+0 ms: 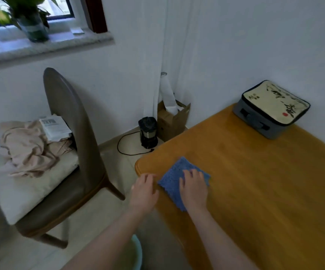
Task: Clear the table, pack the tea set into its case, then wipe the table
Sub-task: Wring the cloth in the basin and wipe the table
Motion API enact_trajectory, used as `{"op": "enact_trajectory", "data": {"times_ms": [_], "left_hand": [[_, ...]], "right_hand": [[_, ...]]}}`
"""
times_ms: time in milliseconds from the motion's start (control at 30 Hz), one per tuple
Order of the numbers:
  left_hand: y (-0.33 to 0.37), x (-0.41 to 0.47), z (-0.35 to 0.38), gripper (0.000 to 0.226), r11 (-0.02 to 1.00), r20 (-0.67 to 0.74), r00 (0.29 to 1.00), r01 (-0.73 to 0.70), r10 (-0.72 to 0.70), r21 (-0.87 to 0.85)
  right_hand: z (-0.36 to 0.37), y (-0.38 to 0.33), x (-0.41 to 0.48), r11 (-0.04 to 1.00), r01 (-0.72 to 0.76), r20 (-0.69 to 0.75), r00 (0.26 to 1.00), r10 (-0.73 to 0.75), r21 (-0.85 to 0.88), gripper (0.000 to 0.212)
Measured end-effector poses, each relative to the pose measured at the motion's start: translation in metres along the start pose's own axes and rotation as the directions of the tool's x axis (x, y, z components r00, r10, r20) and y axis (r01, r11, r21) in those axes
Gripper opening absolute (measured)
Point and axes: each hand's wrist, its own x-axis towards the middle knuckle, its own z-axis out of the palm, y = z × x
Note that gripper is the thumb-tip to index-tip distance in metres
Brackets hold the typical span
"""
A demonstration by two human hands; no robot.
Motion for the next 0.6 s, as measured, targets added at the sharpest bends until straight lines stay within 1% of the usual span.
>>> {"op": "enact_trajectory", "data": {"times_ms": [67, 133, 167, 267, 333, 433, 600], "left_hand": [[-0.006, 0.009, -0.003, 0.053, 0.999, 0.007, 1.0, -0.026, 0.025, 0.034], [-0.011, 0.021, -0.006, 0.054, 0.995, 0.013, 0.998, -0.066, 0.065, 0.069], [-0.012, 0.027, -0.006, 0.054, 0.992, 0.017, 0.996, -0.091, 0.089, 0.091], [-0.013, 0.044, -0.006, 0.054, 0.978, 0.03, 0.988, -0.152, 0.149, 0.143], [-0.014, 0.052, -0.004, 0.057, 0.972, 0.034, 0.984, -0.178, 0.175, 0.15], [-0.015, 0.065, 0.002, 0.062, 0.963, 0.05, 0.979, -0.204, 0.198, 0.178], [-0.003, 0.089, 0.009, 0.061, 0.956, 0.068, 0.969, -0.244, 0.236, 0.164]], "right_hand": [[0.016, 0.0, 0.006, 0.998, 0.054, 0.069, 0.996, -0.053, -0.021, 0.047], [0.03, -0.006, 0.01, 0.999, 0.022, 0.168, 0.986, -0.013, -0.049, 0.058], [0.037, -0.008, 0.01, 0.997, 0.008, 0.178, 0.984, 0.005, -0.072, 0.062], [0.05, -0.009, 0.011, 0.995, -0.034, 0.139, 0.989, 0.046, -0.088, 0.06], [0.055, -0.01, 0.013, 0.994, -0.069, 0.083, 0.994, 0.076, -0.083, 0.059], [0.054, -0.011, 0.021, 0.989, -0.131, 0.048, 0.99, 0.135, -0.072, 0.059], [0.056, 0.002, 0.044, 0.977, -0.206, -0.007, 0.979, 0.206, -0.049, 0.06]]}}
